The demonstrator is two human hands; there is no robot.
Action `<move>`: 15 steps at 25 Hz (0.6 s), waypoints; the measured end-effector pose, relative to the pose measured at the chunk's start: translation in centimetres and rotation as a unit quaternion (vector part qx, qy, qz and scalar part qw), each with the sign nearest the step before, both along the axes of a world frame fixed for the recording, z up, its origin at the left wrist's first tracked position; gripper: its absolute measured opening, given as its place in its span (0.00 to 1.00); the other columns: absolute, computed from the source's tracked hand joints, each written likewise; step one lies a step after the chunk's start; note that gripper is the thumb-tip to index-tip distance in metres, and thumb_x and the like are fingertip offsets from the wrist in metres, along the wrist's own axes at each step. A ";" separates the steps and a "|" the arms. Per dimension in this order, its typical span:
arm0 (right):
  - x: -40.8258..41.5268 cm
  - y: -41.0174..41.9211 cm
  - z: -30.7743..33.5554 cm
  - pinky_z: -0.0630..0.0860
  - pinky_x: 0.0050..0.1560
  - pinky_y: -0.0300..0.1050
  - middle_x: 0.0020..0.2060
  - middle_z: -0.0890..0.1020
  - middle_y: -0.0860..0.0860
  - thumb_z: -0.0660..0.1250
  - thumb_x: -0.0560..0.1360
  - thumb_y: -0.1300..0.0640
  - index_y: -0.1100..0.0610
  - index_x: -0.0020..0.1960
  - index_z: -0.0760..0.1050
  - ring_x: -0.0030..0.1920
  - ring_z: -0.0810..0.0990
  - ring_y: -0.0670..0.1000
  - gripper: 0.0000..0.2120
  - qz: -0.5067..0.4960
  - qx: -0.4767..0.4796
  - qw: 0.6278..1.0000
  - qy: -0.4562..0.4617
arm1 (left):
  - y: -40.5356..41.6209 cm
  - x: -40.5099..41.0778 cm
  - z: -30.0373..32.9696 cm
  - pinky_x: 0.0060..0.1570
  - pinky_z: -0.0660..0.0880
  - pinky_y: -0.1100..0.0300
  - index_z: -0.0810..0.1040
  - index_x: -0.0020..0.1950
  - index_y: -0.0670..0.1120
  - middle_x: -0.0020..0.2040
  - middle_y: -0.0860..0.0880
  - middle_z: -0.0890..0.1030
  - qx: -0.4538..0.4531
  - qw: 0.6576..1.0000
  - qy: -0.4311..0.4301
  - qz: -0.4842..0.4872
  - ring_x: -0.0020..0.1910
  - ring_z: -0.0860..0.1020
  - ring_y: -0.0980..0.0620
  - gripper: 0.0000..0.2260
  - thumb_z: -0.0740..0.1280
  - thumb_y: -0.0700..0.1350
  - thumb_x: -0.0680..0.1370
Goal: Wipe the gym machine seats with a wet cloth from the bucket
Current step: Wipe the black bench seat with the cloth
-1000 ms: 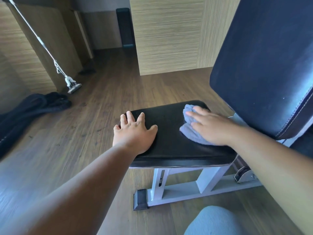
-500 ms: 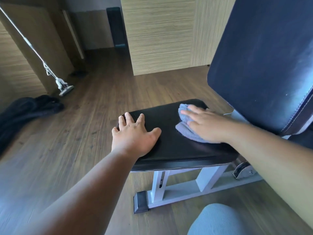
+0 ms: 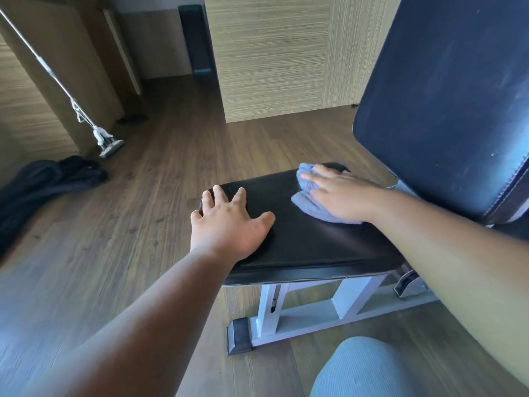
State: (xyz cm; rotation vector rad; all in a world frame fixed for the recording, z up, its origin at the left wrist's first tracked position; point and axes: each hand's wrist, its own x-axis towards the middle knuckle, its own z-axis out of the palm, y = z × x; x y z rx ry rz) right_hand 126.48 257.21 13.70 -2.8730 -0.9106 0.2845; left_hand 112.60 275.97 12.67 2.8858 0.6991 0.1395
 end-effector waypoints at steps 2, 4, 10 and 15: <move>1.3 2.3 0.8 0.62 0.66 0.61 0.73 0.59 0.39 0.41 0.73 0.40 0.37 0.69 0.62 0.72 0.64 0.57 0.26 -0.036 0.006 0.999 -0.010 | 0.1 0.2 0.1 0.72 0.56 0.44 0.59 0.78 0.54 0.80 0.43 0.53 -0.005 1.000 0.001 0.004 0.79 0.47 0.44 0.34 0.52 0.66 0.73; 0.4 5.7 1.1 0.62 0.64 0.64 0.72 0.60 0.39 0.42 0.72 0.41 0.40 0.64 0.64 0.68 0.67 0.55 0.24 0.012 0.018 1.000 0.004 | 0.0 0.2 0.2 0.71 0.56 0.44 0.60 0.77 0.55 0.80 0.44 0.54 -0.007 1.000 -0.004 0.005 0.79 0.48 0.45 0.34 0.53 0.66 0.73; -2.3 2.4 -0.6 0.53 0.74 0.64 0.80 0.47 0.38 0.43 0.79 0.41 0.34 0.75 0.52 0.79 0.55 0.53 0.24 0.135 0.023 0.991 0.012 | 0.3 -0.4 0.1 0.72 0.58 0.44 0.62 0.77 0.55 0.80 0.44 0.57 -0.013 1.000 -0.020 -0.003 0.79 0.50 0.45 0.38 0.52 0.70 0.68; -1.9 1.1 0.6 0.70 0.65 0.64 0.53 0.75 0.54 0.45 0.68 0.53 0.51 0.51 0.77 0.59 0.76 0.59 0.24 -0.098 0.044 0.994 -0.010 | 0.2 -0.1 0.2 0.71 0.57 0.45 0.64 0.75 0.54 0.79 0.46 0.59 -0.043 0.998 -0.054 0.004 0.78 0.52 0.47 0.28 0.54 0.61 0.75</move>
